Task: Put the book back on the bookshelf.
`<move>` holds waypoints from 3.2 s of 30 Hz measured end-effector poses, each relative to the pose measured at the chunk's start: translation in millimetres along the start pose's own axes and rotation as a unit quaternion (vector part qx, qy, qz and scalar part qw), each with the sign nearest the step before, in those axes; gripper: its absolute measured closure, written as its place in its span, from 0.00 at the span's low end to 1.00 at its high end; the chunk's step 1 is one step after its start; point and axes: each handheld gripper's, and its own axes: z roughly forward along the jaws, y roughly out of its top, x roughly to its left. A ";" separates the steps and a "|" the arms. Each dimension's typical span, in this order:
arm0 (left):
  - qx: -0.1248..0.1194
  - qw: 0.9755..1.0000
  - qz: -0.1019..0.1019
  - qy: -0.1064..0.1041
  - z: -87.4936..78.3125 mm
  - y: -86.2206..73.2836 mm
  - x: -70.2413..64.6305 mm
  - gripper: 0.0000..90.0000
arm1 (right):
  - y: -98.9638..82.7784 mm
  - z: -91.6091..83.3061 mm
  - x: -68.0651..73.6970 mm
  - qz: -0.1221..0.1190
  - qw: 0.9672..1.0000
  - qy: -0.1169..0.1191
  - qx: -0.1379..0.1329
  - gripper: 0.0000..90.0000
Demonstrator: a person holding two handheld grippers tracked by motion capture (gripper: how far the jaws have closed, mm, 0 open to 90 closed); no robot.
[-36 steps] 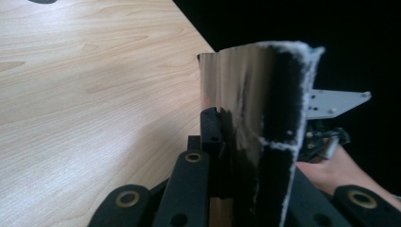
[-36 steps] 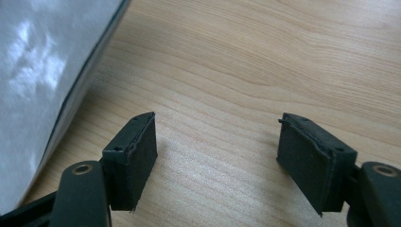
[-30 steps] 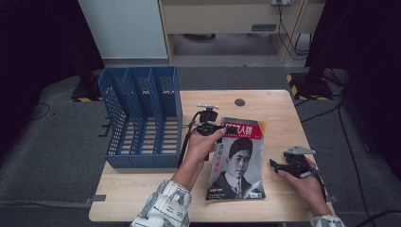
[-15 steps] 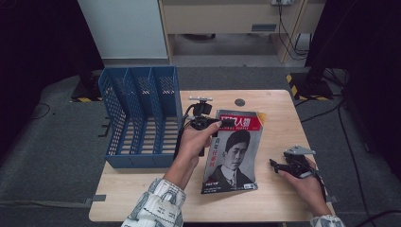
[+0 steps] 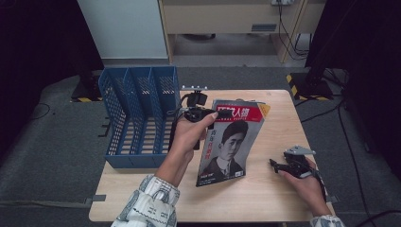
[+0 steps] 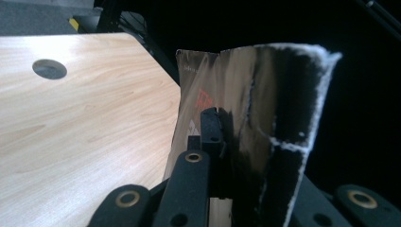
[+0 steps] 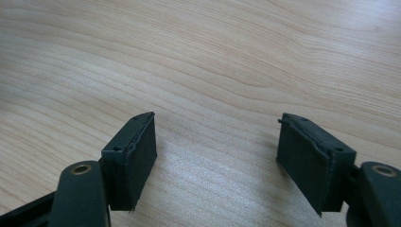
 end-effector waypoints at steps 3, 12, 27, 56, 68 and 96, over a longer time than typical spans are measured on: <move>-0.005 1.000 0.005 0.003 -6.1 4.3 -4.6 0.96 | -0.1 0.0 0.0 0.001 1.000 0.000 0.000 0.32; -0.020 1.000 0.009 0.009 -27.0 12.8 -10.1 0.96 | -0.7 0.1 -0.1 0.005 1.000 0.001 -0.002 0.32; -0.043 0.999 0.013 0.024 -58.2 23.9 -14.6 0.96 | -0.7 0.2 -0.1 0.007 1.000 0.000 -0.001 0.32; -0.085 0.995 -0.010 0.046 -120.3 27.4 6.4 0.96 | -0.8 0.2 0.0 0.007 1.000 -0.002 -0.002 0.32; -0.108 0.992 -0.032 0.049 -140.5 24.9 18.9 0.96 | -0.8 0.2 0.0 0.010 1.000 -0.001 -0.001 0.32; -0.144 0.986 -0.046 0.071 -192.6 21.1 36.5 0.96 | -0.8 0.2 0.1 0.010 1.000 -0.001 -0.001 0.32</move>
